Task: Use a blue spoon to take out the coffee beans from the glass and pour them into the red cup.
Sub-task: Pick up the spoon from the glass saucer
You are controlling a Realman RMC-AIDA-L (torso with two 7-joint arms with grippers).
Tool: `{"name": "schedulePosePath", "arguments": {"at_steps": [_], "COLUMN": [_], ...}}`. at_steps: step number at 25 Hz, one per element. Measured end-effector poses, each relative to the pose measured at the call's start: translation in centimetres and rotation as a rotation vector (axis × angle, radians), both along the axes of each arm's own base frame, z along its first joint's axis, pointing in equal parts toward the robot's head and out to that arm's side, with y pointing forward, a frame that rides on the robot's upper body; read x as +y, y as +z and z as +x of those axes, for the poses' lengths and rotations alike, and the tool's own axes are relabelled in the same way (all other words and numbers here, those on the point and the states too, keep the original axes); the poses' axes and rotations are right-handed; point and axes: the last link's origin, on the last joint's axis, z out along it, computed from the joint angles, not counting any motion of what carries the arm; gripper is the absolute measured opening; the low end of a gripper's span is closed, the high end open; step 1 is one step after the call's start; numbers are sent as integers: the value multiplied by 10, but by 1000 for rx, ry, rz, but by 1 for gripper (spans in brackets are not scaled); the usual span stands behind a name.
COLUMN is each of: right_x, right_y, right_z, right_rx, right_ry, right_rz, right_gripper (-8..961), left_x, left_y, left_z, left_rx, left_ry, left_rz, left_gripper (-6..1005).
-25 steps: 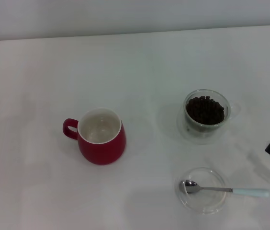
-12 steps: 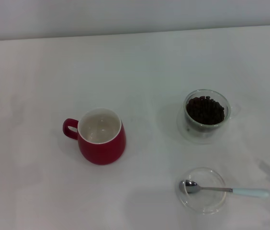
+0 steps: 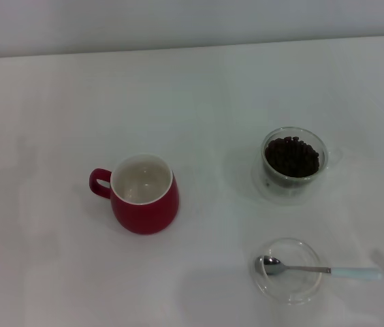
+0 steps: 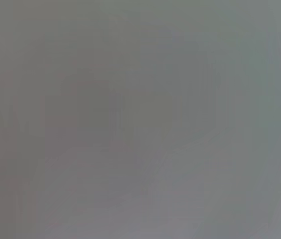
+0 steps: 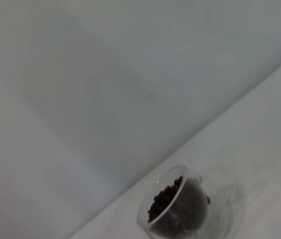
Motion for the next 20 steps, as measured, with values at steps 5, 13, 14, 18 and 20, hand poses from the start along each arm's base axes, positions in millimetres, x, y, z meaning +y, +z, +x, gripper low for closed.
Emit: {"name": "schedulePosePath", "arguments": {"at_steps": [5, 13, 14, 18, 20], "right_x": [-6, -4, -4, -1, 0], "right_y": [-6, -14, -14, -17, -18], "right_z": [1, 4, 5, 4, 3], "right_rx": [12, 10, 9, 19, 26], "right_ry": [-14, -41, -45, -40, -37], "right_rz": [-55, -115, -119, -141, -153], "right_gripper": [863, 858, 858, 856, 854], "left_x": [0, 1, 2, 3, 3], "left_y": [0, -2, -2, -3, -4], "left_z": [0, 2, 3, 4, 4], "left_rx": [-2, -3, -3, -4, -6], "left_ry": [0, -5, -8, -12, -10], "left_rz": [-1, -5, -6, -8, -11], "left_gripper": [780, 781, 781, 781, 781]}}
